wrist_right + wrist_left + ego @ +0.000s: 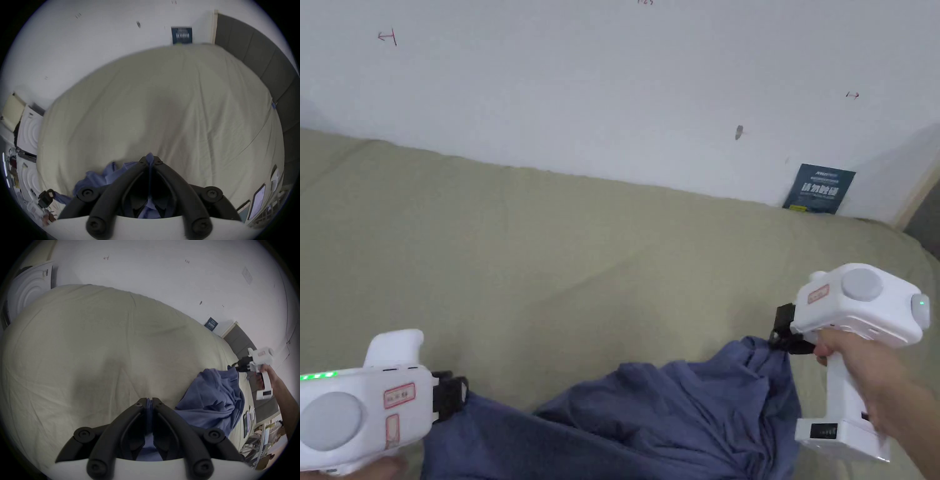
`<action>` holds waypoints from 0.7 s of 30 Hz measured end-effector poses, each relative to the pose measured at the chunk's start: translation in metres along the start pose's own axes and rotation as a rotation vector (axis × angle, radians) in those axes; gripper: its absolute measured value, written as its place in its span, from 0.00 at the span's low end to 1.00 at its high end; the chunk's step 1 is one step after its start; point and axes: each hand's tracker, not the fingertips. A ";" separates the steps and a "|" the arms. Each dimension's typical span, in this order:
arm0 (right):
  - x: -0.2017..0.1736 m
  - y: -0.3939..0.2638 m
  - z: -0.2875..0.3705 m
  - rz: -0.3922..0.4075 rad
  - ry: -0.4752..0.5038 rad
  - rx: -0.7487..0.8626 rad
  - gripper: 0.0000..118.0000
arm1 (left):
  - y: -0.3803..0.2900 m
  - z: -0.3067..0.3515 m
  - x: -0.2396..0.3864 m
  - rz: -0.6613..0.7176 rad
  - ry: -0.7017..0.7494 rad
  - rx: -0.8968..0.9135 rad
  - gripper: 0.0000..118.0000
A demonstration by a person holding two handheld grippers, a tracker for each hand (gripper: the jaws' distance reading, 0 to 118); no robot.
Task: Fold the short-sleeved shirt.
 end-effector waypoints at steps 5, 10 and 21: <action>0.014 0.008 0.091 0.078 0.048 0.137 0.02 | 0.017 0.064 0.021 -0.032 -0.008 0.115 0.06; 0.007 -0.012 0.209 0.096 0.079 0.328 0.02 | 0.040 0.135 0.038 -0.032 -0.027 0.243 0.05; 0.008 0.049 0.382 0.187 0.072 0.766 0.02 | 0.164 0.290 0.073 -0.096 0.057 0.622 0.05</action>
